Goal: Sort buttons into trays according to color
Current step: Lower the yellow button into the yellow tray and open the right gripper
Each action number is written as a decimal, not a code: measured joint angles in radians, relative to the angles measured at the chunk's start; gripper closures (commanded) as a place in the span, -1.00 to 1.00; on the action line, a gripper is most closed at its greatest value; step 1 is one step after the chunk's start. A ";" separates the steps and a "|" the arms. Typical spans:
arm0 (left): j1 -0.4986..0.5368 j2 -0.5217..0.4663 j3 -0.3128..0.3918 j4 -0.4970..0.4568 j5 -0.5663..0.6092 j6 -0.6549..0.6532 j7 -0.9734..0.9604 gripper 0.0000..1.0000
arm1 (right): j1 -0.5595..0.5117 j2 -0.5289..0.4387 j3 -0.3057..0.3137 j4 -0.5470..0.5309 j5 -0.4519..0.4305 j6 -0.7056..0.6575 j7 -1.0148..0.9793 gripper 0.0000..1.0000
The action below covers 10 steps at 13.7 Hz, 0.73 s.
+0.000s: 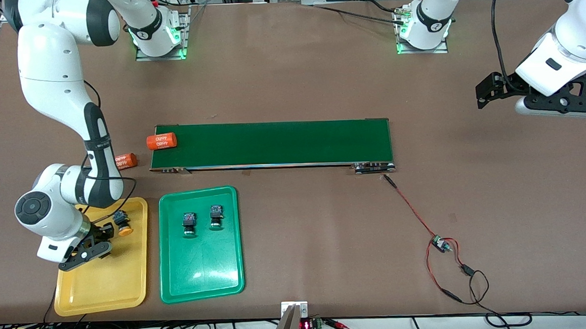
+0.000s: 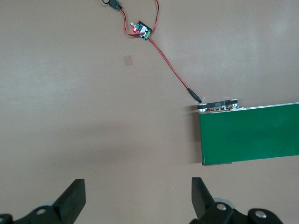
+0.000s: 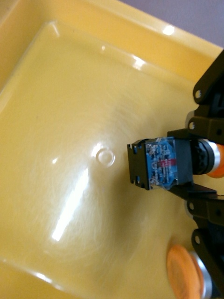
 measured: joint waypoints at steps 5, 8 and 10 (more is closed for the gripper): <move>0.000 0.000 0.000 0.000 0.000 0.000 0.000 -1.00 | -0.032 -0.007 0.001 0.009 0.125 -0.105 -0.012 -1.00; 0.000 0.000 0.000 0.000 0.000 0.000 0.000 -1.00 | -0.031 -0.065 0.002 0.032 0.173 -0.282 -0.007 -1.00; 0.000 0.000 0.000 0.000 0.000 0.000 0.000 -1.00 | -0.025 -0.137 0.005 0.041 0.174 -0.369 0.005 -1.00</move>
